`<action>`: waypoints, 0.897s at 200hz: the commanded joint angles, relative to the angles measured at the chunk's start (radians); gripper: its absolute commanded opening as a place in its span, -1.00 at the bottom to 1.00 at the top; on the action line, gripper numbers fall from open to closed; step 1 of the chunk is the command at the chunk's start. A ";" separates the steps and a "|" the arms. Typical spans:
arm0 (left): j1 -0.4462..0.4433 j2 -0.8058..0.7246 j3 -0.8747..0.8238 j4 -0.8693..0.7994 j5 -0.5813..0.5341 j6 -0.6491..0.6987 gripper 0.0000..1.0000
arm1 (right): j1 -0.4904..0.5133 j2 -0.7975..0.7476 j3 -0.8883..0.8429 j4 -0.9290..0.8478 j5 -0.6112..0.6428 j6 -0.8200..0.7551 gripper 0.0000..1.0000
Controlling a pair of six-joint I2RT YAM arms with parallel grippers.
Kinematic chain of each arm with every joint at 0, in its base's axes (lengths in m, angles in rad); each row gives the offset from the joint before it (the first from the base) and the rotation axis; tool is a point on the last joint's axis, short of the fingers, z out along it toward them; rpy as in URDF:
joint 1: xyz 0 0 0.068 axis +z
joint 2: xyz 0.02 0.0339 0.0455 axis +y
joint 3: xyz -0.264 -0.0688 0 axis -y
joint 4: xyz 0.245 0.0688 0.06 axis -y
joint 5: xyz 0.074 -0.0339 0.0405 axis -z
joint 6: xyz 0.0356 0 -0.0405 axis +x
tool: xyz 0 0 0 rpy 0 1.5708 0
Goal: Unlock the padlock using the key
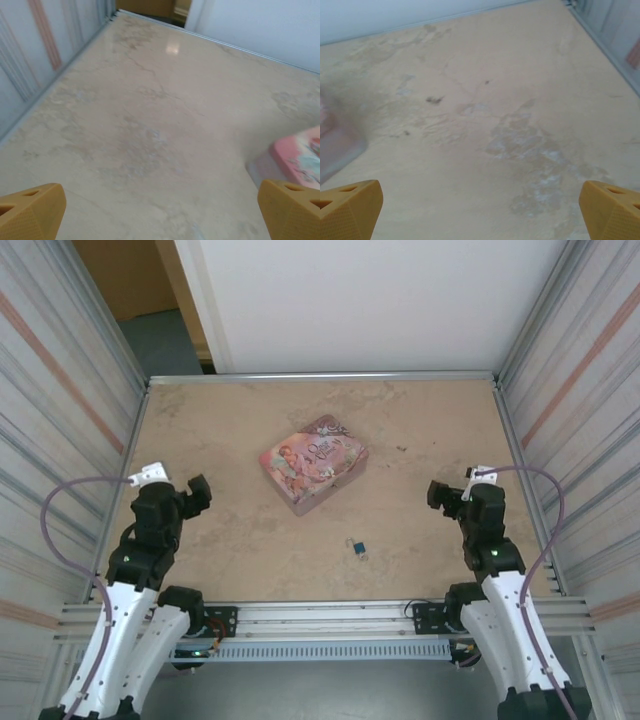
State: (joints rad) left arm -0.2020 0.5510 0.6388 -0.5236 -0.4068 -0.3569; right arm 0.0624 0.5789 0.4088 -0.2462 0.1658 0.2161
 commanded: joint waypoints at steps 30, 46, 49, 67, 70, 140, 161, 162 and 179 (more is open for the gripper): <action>0.009 0.042 -0.146 0.218 -0.157 0.143 0.97 | -0.094 0.110 -0.134 0.290 0.003 -0.041 0.98; 0.009 0.057 -0.171 0.255 -0.144 0.155 0.97 | -0.110 0.167 -0.159 0.381 -0.030 -0.046 0.98; 0.009 0.061 -0.176 0.264 -0.142 0.158 0.97 | -0.113 0.179 -0.162 0.400 -0.036 -0.047 0.98; 0.010 0.084 -0.196 0.301 -0.168 0.145 0.97 | -0.120 0.270 -0.176 0.501 -0.068 -0.064 0.98; 0.010 0.086 -0.200 0.307 -0.174 0.139 0.97 | -0.121 0.290 -0.176 0.517 -0.074 -0.067 0.98; 0.038 0.208 -0.285 0.515 -0.202 0.145 0.97 | -0.130 0.643 -0.085 0.819 -0.237 -0.134 0.98; 0.048 0.246 -0.299 0.570 -0.181 0.159 0.97 | -0.131 0.726 -0.059 0.902 -0.279 -0.149 0.98; 0.049 0.247 -0.300 0.571 -0.179 0.159 0.97 | -0.131 0.730 -0.058 0.906 -0.282 -0.150 0.98; 0.066 0.274 -0.304 0.606 -0.151 0.172 0.97 | -0.132 0.796 -0.047 0.986 -0.304 -0.159 0.98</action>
State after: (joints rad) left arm -0.1581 0.7994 0.3519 -0.0170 -0.5697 -0.2165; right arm -0.0612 1.3037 0.3279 0.5591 -0.0753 0.0967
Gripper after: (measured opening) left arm 0.986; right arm 0.990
